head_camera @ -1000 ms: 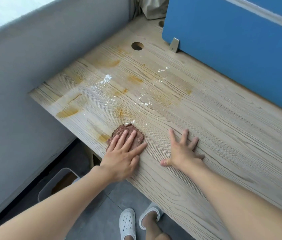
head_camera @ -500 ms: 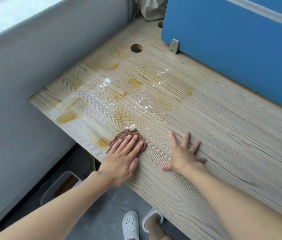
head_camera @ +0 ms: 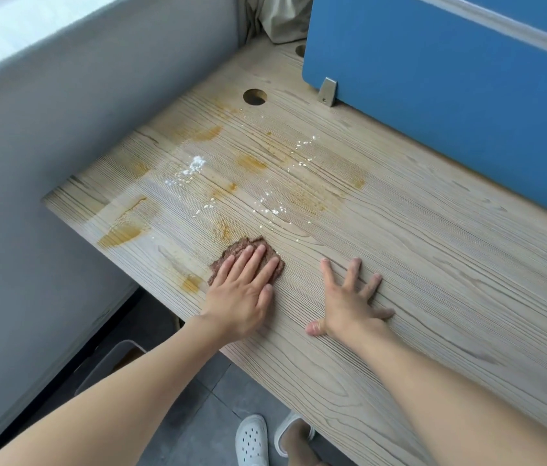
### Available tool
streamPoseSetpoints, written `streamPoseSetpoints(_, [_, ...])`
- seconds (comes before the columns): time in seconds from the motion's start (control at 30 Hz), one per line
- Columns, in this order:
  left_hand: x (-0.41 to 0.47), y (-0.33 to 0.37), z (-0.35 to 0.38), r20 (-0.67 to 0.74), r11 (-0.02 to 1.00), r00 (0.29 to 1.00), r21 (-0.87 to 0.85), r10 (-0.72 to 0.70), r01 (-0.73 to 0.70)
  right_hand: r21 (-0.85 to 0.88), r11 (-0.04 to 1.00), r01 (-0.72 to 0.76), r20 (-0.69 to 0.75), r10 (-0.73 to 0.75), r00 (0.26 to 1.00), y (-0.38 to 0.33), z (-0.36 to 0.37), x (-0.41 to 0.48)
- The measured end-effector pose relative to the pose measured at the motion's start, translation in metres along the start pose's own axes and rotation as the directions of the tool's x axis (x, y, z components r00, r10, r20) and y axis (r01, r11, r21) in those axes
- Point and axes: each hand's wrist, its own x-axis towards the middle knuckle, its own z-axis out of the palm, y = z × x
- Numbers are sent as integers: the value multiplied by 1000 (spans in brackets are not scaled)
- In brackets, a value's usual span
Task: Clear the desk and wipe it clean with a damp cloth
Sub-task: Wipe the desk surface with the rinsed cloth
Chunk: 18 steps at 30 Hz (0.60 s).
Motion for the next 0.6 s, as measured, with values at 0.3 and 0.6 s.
streamPoseSetpoints(0.3, [10,1,-7,43,999,998,10,52,-52,-81,994,74,-52,-79,996,18,-26,10])
streamPoseSetpoints(0.6, [4,12,-3,69,995,993,32,94,-96,-47,999,-14,-24,13,1000,26,-34,26])
